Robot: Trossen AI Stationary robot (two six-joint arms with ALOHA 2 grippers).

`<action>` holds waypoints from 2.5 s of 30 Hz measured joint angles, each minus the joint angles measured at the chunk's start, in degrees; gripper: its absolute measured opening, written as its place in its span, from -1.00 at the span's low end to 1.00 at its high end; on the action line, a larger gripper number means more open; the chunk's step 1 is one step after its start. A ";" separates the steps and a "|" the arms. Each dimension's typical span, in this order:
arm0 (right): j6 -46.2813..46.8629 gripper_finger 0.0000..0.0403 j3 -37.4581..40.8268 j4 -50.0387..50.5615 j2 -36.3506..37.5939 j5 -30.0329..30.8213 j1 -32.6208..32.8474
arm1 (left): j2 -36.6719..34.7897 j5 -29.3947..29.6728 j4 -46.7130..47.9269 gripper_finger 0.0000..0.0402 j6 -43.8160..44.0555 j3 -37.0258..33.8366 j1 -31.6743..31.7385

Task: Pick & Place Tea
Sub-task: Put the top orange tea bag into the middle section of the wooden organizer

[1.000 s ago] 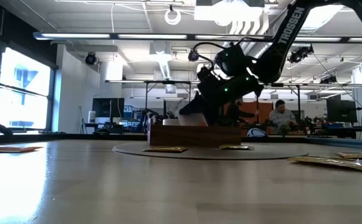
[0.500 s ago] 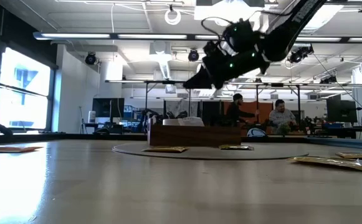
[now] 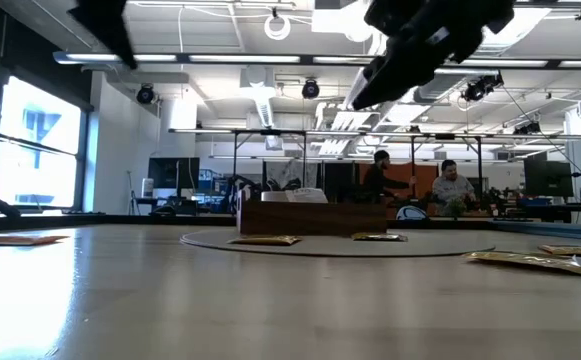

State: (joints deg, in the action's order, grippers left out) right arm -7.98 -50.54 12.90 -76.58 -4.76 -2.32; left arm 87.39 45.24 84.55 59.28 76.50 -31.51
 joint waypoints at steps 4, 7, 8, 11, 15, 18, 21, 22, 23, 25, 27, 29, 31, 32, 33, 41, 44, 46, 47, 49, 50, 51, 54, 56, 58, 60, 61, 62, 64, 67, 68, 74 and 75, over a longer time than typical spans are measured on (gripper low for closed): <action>5.59 -0.61 0.02 0.72 -1.28 5.27 8.74 | 0.00 -12.00 -2.10 -0.89 1.10 -5.63 -0.02; 6.92 -0.61 0.02 0.64 -2.87 8.83 14.57 | 0.51 -21.10 -7.61 -0.89 -0.30 -11.12 0.01; 6.91 -0.61 0.02 0.68 -3.37 9.68 16.22 | 0.93 -23.89 -9.90 -0.89 -0.71 -12.90 0.02; 7.77 -0.61 0.02 0.69 -4.68 12.57 20.48 | 1.58 -30.50 -13.26 -0.89 -1.01 -16.86 0.00; 7.16 -0.61 0.02 0.53 -5.29 15.74 24.13 | 1.73 -34.21 -11.25 -0.87 -0.95 -19.86 0.02; 4.54 -0.60 0.02 -0.19 -5.29 20.58 25.46 | 1.73 -32.93 -8.90 -0.77 -0.96 -21.17 0.03; 1.34 -0.61 0.02 -0.27 -5.29 23.91 25.55 | 1.71 -34.45 -6.75 -0.61 -2.78 -22.50 0.07; 0.19 -0.61 0.02 -0.28 -5.29 24.18 25.34 | 1.71 -35.61 -5.64 -0.54 -3.74 -22.69 0.07; -0.65 -0.61 0.02 -0.28 -5.29 24.21 25.03 | 1.71 -35.90 -4.28 -0.48 -4.06 -22.81 0.04; -1.30 -0.61 0.02 -0.32 -5.29 23.80 24.24 | 1.71 -35.65 -2.24 -0.37 -3.49 -22.85 0.00; -1.28 -0.61 0.02 -0.32 -5.29 23.80 23.44 | 0.90 -34.80 0.06 -0.28 -3.29 -22.85 0.02; -1.30 -0.61 0.02 -0.30 -5.29 23.49 22.64 | -1.37 -33.83 3.31 -0.23 -3.45 -22.83 0.02; -1.07 -0.61 0.02 -0.30 -5.29 23.39 22.07 | -4.93 -32.83 5.37 -0.20 -0.99 -22.85 0.02; -1.02 -0.61 0.02 -0.29 -5.29 23.33 21.84 | -7.20 -32.20 5.46 -0.18 0.55 -22.83 0.00; -1.02 -0.61 0.02 -0.28 -5.29 23.24 21.75 | -9.67 -31.09 5.35 -0.17 1.29 -22.83 0.00; 0.59 -0.61 0.02 -0.66 -5.29 21.18 21.72 | -31.93 -22.08 -7.12 -0.16 13.21 -27.36 -0.02; 2.05 -0.61 0.02 -0.91 -5.29 20.87 21.72 | -36.68 -20.78 -21.50 -0.17 13.33 -34.23 0.00; 2.84 -0.61 0.02 -0.91 -5.31 20.87 21.72 | -38.07 -22.51 -26.71 -0.17 11.94 -38.60 0.00; 3.10 -0.61 0.02 -0.93 -5.31 20.85 21.72 | -38.18 -23.81 -27.61 -0.17 12.13 -40.52 0.02; 3.54 -0.61 0.02 -1.08 -5.31 20.84 21.72 | -37.53 -26.94 -27.62 -0.17 15.37 -43.72 0.00; 3.59 -0.61 0.02 -1.15 -5.31 20.78 21.72 | -36.61 -28.65 -28.65 -0.17 16.72 -44.93 0.01; 3.59 -0.61 0.02 -1.25 -5.31 20.68 21.72 | -35.33 -29.33 -30.01 -0.17 17.55 -45.61 0.00; 3.54 -0.61 0.04 -2.13 -5.31 20.68 21.70 | -32.87 -30.37 -34.33 -0.17 21.81 -46.63 -0.01; 3.53 -0.61 0.04 -2.79 -5.31 20.68 21.69 | -31.19 -31.90 -35.32 -0.17 24.13 -46.63 0.00; 3.51 -0.61 0.07 -3.84 -5.31 20.67 21.69 | -28.91 -32.22 -35.22 -0.17 26.59 -46.63 0.00; 3.51 -0.61 0.07 -4.60 -5.31 20.68 21.69 | -25.99 -32.24 -35.01 -0.17 29.76 -46.63 0.00; 3.48 -0.61 0.07 -4.87 -5.31 20.64 21.69 | -24.77 -32.28 -34.53 -0.17 31.18 -46.65 0.00; 3.24 -0.61 0.07 -5.09 -5.31 20.44 21.69 | -23.78 -32.27 -34.07 -0.17 32.26 -46.67 0.00; 2.76 -0.61 0.07 -5.13 -5.31 20.22 21.69 | -21.80 -32.23 -34.19 -0.17 32.71 -46.67 0.00; 2.74 -0.61 0.07 -5.44 -5.31 20.19 21.69 | -19.07 -30.90 -34.52 -0.17 34.26 -46.67 0.00; 3.05 -0.61 0.07 -5.44 -5.31 20.18 21.69 | -17.92 -30.84 -35.00 -0.17 35.25 -46.67 0.00; 3.46 -0.61 0.07 -5.11 -5.33 18.88 21.69 | -13.74 -32.05 -36.23 -0.18 39.01 -46.37 0.00; 3.46 -0.61 0.07 -5.10 -5.33 18.84 21.69 | -13.27 -32.05 -36.67 -0.21 39.13 -46.41 0.00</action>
State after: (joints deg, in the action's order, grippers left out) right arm -4.51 -50.48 7.80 -81.91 14.09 19.38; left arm 74.12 13.19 47.88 98.41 30.09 -31.51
